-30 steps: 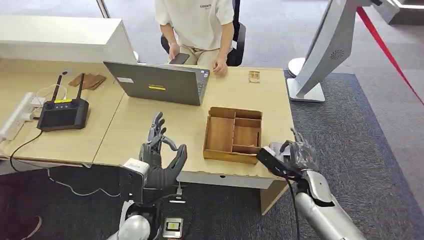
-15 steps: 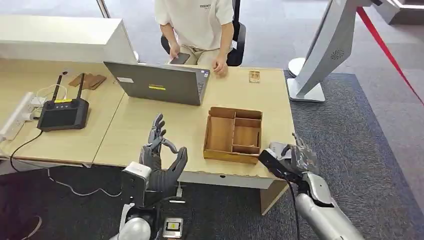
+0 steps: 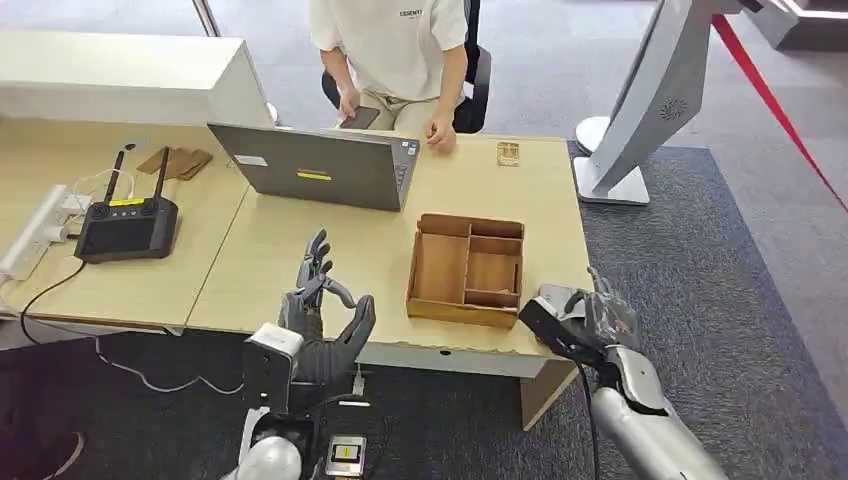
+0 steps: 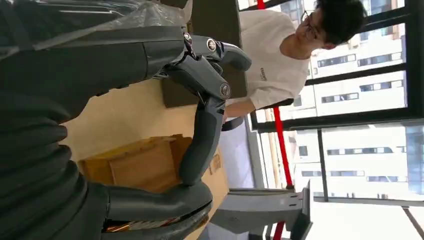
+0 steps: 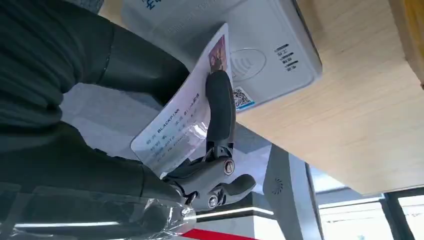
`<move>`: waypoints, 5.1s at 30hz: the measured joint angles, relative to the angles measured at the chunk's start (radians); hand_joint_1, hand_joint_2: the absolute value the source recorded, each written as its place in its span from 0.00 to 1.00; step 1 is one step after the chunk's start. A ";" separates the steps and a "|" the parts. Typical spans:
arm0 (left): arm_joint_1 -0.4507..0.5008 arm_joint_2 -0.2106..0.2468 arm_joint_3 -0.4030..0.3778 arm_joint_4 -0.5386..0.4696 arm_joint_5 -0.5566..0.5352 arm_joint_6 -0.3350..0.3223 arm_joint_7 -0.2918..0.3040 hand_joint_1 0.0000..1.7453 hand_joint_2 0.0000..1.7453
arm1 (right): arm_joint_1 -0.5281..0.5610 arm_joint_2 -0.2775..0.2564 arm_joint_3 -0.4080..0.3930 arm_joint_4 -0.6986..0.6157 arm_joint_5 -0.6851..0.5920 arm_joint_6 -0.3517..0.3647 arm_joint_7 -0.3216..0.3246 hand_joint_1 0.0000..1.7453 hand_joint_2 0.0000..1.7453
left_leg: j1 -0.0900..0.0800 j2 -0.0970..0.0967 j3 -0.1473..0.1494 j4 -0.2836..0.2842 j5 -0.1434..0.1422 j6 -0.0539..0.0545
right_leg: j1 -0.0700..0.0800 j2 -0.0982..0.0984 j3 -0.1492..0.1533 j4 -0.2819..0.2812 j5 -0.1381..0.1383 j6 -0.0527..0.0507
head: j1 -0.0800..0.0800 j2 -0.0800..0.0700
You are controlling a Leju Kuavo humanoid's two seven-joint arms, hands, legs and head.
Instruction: Pass the card to the sensor for recognition and then transmit it.
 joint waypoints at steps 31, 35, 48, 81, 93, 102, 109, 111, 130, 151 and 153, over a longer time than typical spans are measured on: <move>-0.039 -0.002 -0.026 0.022 0.048 0.000 -0.019 0.00 1.00 | -0.001 -0.054 -0.034 -0.179 -0.005 0.002 0.047 1.00 1.00 | 0.000 0.000 0.000 0.000 0.000 0.000 | 0.000 0.000 0.000 0.000 0.001 0.001 | 0.000 0.000; -0.039 -0.002 -0.026 0.029 0.043 0.000 -0.023 0.00 1.00 | -0.067 -0.061 -0.046 -0.263 0.010 0.008 0.063 1.00 1.00 | 0.000 0.001 0.000 0.000 0.001 0.000 | 0.000 0.001 -0.001 0.000 0.001 0.000 | 0.000 0.000; -0.037 -0.008 -0.026 0.039 0.036 0.000 -0.030 0.00 1.00 | -0.177 -0.073 -0.053 -0.423 0.019 0.020 0.084 1.00 1.00 | 0.000 0.001 -0.001 0.000 0.001 0.000 | 0.000 0.000 -0.001 0.000 0.001 0.000 | 0.000 0.000; -0.160 -0.030 -0.140 0.104 0.232 0.000 -0.104 0.00 1.00 | -0.531 0.177 0.126 -0.124 0.154 0.213 0.083 1.00 1.00 | 0.000 0.000 -0.001 0.000 0.002 -0.001 | 0.001 0.000 -0.001 0.001 0.001 0.000 | 0.000 0.000; -0.192 -0.031 -0.177 0.148 0.265 0.000 -0.119 0.00 1.00 | -0.557 0.230 0.185 0.049 0.196 0.235 0.097 1.00 1.00 | 0.000 0.000 -0.002 0.001 0.001 -0.001 | 0.001 0.000 -0.002 0.001 0.001 0.000 | 0.000 0.000; -0.197 -0.031 -0.184 0.160 0.265 0.000 -0.120 0.00 1.00 | -0.567 0.240 0.210 0.100 0.196 0.235 0.097 1.00 1.00 | 0.000 0.000 -0.004 0.000 0.001 -0.001 | 0.001 0.000 -0.004 0.001 0.001 0.001 | 0.000 0.000; -0.198 -0.031 -0.188 0.166 0.264 0.000 -0.122 0.00 1.00 | -0.576 0.243 0.227 0.130 0.196 0.235 0.097 0.10 1.00 | 0.000 0.000 -0.005 0.001 0.001 -0.001 | 0.001 0.000 -0.005 0.001 0.001 0.001 | 0.000 0.000; -0.198 -0.031 -0.189 0.167 0.264 0.000 -0.122 0.00 1.00 | -0.576 0.243 0.230 0.136 0.196 0.230 0.097 0.00 1.00 | 0.000 0.000 -0.005 0.001 0.001 -0.001 | 0.001 0.000 -0.005 0.001 0.001 0.001 | 0.000 0.000; -0.197 -0.031 -0.189 0.170 0.247 0.000 -0.125 0.00 1.00 | -0.576 0.240 0.222 0.152 0.161 0.146 0.063 0.00 1.00 | 0.000 0.000 -0.004 0.001 0.002 -0.001 | 0.000 0.000 -0.005 0.001 0.002 0.000 | 0.000 0.000; -0.075 -0.015 -0.088 0.092 0.063 0.000 -0.035 0.00 1.00 | -0.347 0.135 0.051 -0.214 -0.198 -0.037 -0.018 0.00 1.00 | 0.000 0.002 -0.001 0.000 0.001 -0.001 | 0.001 0.002 -0.002 0.001 0.001 0.000 | 0.000 0.000; -0.070 -0.015 -0.081 0.087 0.063 0.000 -0.035 0.00 1.00 | -0.340 0.127 0.040 -0.245 -0.198 -0.037 -0.017 0.00 1.00 | 0.000 0.002 -0.001 0.000 0.002 -0.001 | 0.001 0.002 -0.002 0.001 0.002 0.000 | 0.000 0.000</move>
